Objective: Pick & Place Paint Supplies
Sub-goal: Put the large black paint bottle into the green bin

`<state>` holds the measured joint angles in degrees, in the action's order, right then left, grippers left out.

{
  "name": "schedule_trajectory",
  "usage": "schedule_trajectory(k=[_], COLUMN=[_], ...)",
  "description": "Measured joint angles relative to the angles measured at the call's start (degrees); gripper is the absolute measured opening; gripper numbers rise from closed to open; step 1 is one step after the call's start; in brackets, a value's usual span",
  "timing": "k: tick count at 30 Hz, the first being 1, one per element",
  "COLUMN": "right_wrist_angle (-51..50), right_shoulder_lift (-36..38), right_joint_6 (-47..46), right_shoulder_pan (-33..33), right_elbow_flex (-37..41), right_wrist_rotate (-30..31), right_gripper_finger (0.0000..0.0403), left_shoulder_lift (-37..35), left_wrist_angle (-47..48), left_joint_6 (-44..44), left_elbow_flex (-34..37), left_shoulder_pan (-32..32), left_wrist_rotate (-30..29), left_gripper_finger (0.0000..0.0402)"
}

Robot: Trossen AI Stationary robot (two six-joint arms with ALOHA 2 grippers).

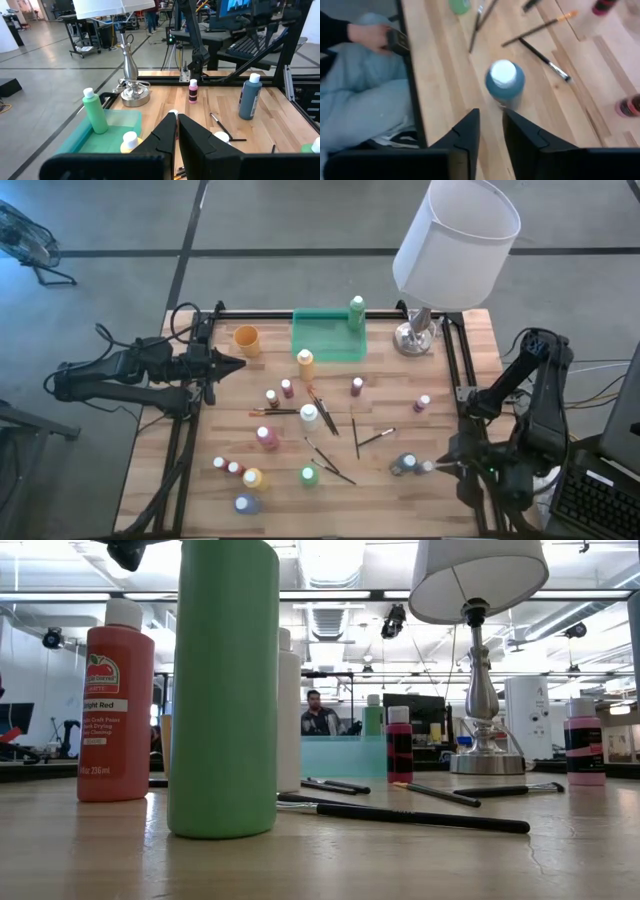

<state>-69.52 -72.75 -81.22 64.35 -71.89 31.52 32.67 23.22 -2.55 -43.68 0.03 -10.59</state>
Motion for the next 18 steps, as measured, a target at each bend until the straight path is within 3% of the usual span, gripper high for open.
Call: schedule_trajectory(k=[11, 18], right_wrist_angle=[5.34, 9.69], right_shoulder_lift=[-0.39, -0.39], right_joint_6=[-1.14, 0.81], right_shoulder_pan=[0.20, 0.15], right_elbow_flex=[8.39, 13.11], right_wrist_rotate=[0.04, 5.20], right_gripper_finger=[0.0188, 0.0222], left_shoulder_lift=[0.02, 0.01], left_wrist_angle=[0.00, 0.00], left_joint_6=[0.00, 0.00], left_elbow_flex=[0.00, 0.00], left_shoulder_pan=[0.00, 0.00], left_wrist_rotate=[-0.02, -0.01], left_gripper_finger=[0.0023, 0.0023])
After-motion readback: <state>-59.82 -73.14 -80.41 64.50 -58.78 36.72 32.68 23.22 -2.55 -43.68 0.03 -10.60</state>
